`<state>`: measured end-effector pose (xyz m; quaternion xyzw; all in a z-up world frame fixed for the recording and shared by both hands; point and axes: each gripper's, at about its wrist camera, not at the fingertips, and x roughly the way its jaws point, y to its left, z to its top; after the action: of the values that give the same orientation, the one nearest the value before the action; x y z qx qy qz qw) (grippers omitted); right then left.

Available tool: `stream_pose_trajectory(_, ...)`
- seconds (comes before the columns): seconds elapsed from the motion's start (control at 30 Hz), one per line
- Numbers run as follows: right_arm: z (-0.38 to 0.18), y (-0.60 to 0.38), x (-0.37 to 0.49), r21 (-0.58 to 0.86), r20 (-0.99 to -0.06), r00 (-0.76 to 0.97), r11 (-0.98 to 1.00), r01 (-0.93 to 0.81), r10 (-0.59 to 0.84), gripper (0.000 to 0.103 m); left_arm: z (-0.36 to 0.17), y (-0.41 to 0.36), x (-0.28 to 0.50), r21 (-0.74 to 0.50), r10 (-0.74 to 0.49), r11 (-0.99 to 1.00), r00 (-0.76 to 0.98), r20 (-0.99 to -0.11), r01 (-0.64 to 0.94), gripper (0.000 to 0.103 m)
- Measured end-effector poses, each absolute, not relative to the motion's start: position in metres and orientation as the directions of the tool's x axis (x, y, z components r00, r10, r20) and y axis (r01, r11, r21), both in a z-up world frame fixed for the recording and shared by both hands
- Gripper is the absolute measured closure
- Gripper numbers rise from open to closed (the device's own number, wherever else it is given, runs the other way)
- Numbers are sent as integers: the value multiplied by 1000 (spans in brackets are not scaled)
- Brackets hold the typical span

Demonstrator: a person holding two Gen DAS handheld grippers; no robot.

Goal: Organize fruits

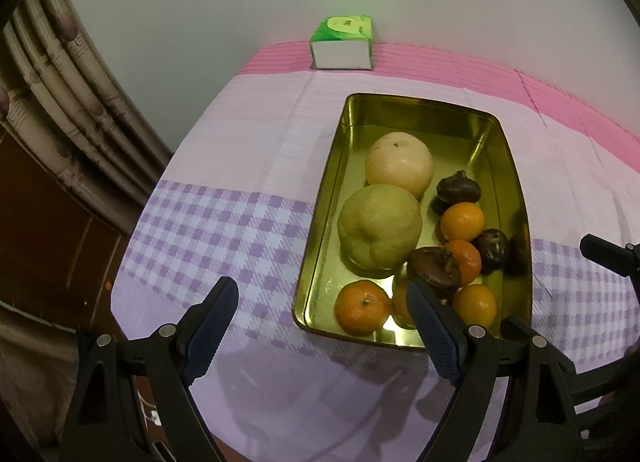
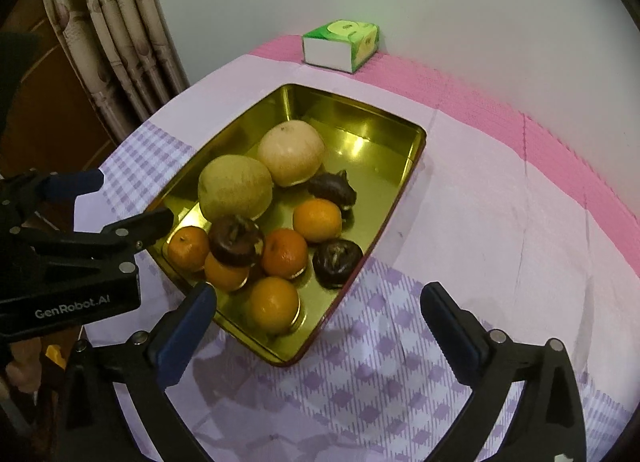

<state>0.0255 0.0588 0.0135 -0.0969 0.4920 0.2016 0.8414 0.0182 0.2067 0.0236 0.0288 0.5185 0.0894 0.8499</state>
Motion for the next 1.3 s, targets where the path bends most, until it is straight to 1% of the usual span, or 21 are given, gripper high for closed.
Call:
stream_pose_trajectory(0.6,-1,48,23,61,-886,401,915,-398,233,1,19,196,18,130,160,987,430,-889,-100,17)
stream_pose_trajectory(0.93,-5,50,23,61,-894,385,915,-399,228,1,15,198,19,100,136,989,417,-899,-106,17)
stream_pose_trajectory(1.3,-9,51,23,63,-900,373,915,-399,225,1,13,196,18,107,137,990,413,-900,-95,17)
